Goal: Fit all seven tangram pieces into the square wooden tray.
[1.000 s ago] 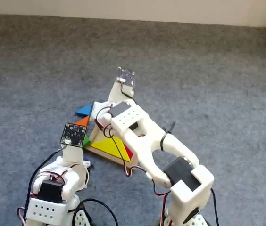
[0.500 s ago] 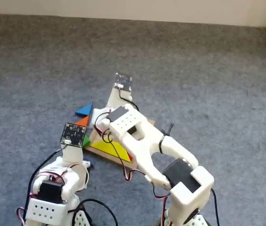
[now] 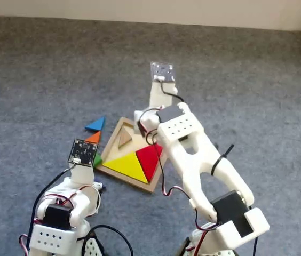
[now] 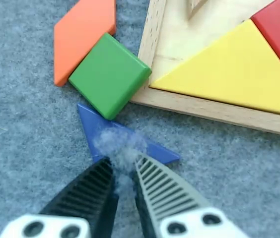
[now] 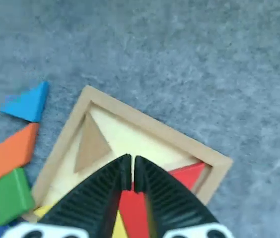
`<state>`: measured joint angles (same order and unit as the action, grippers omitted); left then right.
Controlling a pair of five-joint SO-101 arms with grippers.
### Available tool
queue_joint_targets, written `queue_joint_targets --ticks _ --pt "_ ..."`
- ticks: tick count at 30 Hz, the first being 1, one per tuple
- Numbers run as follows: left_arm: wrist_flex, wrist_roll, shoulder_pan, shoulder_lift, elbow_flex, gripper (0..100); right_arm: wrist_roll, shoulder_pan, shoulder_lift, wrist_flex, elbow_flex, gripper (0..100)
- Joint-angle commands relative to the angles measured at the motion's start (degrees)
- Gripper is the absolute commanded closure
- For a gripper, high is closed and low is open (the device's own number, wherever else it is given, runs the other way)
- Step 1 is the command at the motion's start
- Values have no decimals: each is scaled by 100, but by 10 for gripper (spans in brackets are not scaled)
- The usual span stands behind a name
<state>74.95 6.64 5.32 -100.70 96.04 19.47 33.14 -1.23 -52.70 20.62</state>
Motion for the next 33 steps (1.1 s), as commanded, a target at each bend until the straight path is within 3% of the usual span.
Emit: queue_joint_targets --ticks 1,7,10,14,20,24,33 --pt "26 62 -13 -224 119 983 -211 -57 -330 743 391 993" --pt "26 62 -13 -224 119 983 -237 207 -330 2484 1622 993" --pt "26 62 -13 -224 119 983 -246 233 -330 2879 1974 993" --pt "26 62 -13 -224 119 983 -290 233 -330 2879 2088 993" --pt "26 62 -13 -224 119 983 -1319 233 -338 2536 2185 993" --pt "26 62 -13 -224 119 983 -1354 233 -347 1859 2193 993" --pt "26 62 -13 -224 119 983 -1354 198 -391 1596 1886 993"
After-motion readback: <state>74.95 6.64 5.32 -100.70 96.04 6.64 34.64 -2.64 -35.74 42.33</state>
